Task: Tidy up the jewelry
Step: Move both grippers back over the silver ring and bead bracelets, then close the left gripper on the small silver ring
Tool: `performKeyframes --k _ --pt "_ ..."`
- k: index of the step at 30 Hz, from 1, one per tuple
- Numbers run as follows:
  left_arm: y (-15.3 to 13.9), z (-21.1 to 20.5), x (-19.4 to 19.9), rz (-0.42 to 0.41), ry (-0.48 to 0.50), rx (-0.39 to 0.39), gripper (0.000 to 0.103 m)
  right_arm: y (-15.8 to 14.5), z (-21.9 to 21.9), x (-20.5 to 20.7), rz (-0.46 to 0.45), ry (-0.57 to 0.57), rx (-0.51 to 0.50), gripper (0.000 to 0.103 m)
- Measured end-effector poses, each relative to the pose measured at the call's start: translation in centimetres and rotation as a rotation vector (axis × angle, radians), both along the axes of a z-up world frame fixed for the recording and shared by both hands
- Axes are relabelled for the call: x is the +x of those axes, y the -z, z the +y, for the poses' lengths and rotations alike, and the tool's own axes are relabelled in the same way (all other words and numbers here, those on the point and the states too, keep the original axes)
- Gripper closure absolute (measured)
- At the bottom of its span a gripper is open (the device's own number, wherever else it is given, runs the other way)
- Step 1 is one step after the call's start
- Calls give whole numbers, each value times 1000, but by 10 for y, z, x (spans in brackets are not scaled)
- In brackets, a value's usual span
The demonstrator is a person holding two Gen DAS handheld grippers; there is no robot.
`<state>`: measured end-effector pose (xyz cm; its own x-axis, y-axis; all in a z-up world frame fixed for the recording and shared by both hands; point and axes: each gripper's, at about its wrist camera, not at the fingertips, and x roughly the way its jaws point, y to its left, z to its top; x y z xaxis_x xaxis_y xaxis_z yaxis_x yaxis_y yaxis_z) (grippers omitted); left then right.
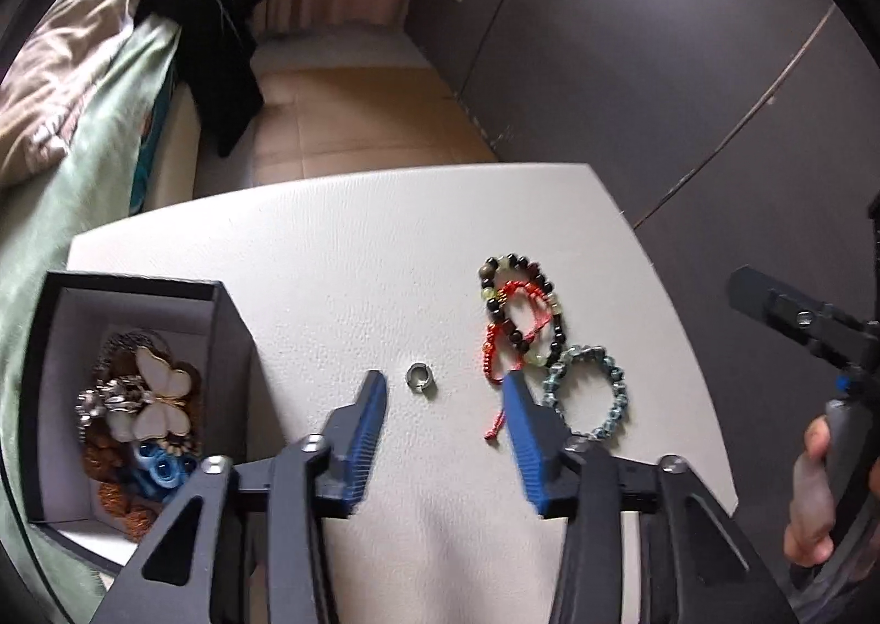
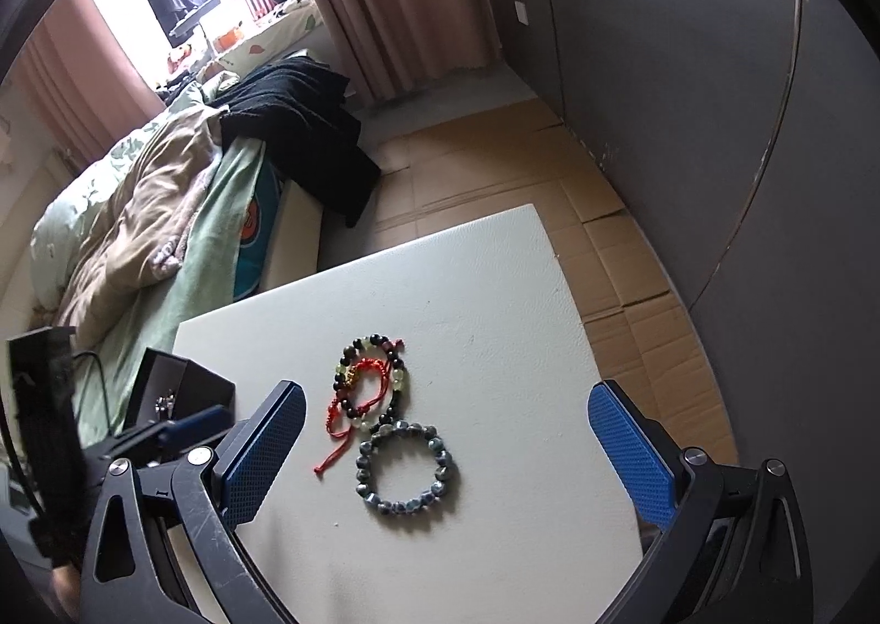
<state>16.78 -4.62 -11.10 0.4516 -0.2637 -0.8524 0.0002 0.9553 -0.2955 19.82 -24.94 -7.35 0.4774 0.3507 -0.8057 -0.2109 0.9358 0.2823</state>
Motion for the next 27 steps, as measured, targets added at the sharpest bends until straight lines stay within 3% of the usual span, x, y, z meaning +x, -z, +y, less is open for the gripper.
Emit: performKeyframes --k 6,9,12,15,17,18,27 --pt "14 -9 11 20 -7 34 70 7 -2 8 33 -7 -1 13" --pt "17 -15 12 5 -7 115 72 10 -4 10 42 1 -5 14" --pt "26 -17 14 21 -2 121 80 10 -5 10 35 0 -12 14" --pt "27 -23 13 8 11 177 84 10 -4 9 31 -5 -32 14" --pt "27 -25 11 -5 18 196 85 11 -3 9 37 -13 -44 25" --pt "28 -24 11 -9 17 199 90 13 -2 10 47 -21 -47 29" --pt "10 -8 6 -45 -2 155 90 44 30 7 120 -141 -139 62"
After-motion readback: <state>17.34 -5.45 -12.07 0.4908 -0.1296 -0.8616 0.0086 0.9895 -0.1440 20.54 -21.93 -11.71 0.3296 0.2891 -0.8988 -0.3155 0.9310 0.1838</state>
